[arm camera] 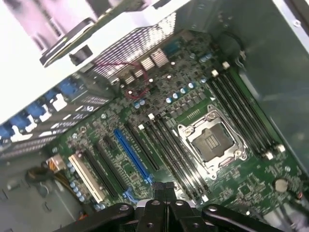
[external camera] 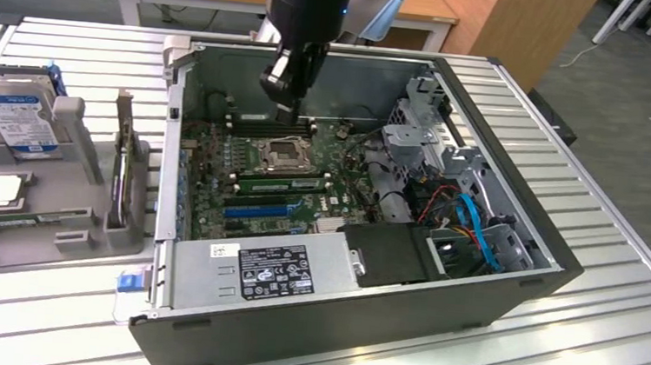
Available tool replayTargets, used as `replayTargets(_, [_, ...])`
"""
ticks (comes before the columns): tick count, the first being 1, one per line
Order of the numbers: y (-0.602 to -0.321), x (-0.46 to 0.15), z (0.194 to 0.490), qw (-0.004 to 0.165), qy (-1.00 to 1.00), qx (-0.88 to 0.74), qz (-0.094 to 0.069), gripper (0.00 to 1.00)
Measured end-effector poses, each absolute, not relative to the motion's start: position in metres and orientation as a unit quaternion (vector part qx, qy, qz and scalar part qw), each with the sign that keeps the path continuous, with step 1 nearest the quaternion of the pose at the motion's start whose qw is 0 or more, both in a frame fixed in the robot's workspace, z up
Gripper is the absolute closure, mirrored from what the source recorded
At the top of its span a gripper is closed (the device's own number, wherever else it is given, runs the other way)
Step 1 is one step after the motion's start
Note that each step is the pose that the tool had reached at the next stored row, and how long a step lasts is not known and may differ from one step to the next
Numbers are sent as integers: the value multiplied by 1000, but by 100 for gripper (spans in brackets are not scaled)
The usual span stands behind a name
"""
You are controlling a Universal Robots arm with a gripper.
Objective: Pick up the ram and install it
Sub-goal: 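Press down the ram until it locks into place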
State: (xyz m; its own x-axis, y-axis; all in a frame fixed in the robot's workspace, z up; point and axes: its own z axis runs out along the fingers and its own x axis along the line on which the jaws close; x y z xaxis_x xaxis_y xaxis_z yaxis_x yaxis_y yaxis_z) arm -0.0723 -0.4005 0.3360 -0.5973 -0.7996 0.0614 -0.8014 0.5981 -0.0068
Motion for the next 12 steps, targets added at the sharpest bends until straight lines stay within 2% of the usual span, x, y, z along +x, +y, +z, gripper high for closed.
replayTargets(12, [-401,-72,335,28,-936,350,14,89])
